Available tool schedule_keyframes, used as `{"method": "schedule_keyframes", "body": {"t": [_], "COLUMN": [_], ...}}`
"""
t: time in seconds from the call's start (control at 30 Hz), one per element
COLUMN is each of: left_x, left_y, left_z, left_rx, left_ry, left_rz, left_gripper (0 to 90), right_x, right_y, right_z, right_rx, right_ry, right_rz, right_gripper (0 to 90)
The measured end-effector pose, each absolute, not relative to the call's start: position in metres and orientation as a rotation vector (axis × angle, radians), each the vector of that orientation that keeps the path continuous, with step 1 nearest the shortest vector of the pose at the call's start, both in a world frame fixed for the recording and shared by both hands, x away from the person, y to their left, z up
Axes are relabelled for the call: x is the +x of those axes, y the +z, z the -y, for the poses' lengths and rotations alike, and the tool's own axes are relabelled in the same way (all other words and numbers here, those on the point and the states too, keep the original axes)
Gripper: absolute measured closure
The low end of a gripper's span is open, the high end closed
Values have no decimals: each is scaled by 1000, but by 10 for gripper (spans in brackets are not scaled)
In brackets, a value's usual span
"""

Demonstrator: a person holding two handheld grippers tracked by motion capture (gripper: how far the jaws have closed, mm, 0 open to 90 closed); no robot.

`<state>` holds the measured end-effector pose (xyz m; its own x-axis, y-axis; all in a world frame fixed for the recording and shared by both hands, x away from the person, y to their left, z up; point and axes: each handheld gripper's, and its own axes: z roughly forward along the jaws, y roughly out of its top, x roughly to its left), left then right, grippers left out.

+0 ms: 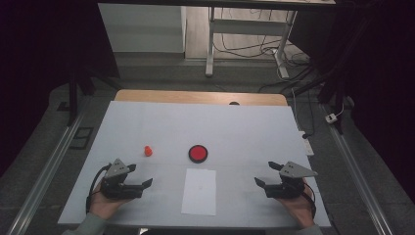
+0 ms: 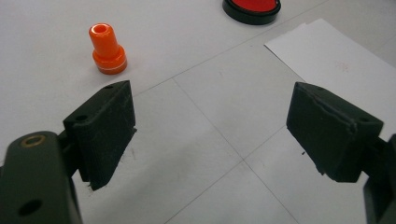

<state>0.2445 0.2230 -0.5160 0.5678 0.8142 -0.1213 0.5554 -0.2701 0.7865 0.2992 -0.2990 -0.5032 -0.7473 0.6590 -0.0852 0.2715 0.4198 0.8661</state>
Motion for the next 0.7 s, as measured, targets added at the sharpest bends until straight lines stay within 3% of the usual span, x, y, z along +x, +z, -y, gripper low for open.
{"method": "schedule_keyframes", "body": {"t": [0.7], "left_x": [239], "left_y": [-514], "left_z": [-218], "left_rx": [1970], "left_ry": [423], "left_rz": [-1085], "left_gripper": [161], "right_x": [296], "right_y": [-504], "right_z": [300], "right_rx": [801], "right_ry": [1306], "right_rz": [-2260], "right_gripper": [233]}}
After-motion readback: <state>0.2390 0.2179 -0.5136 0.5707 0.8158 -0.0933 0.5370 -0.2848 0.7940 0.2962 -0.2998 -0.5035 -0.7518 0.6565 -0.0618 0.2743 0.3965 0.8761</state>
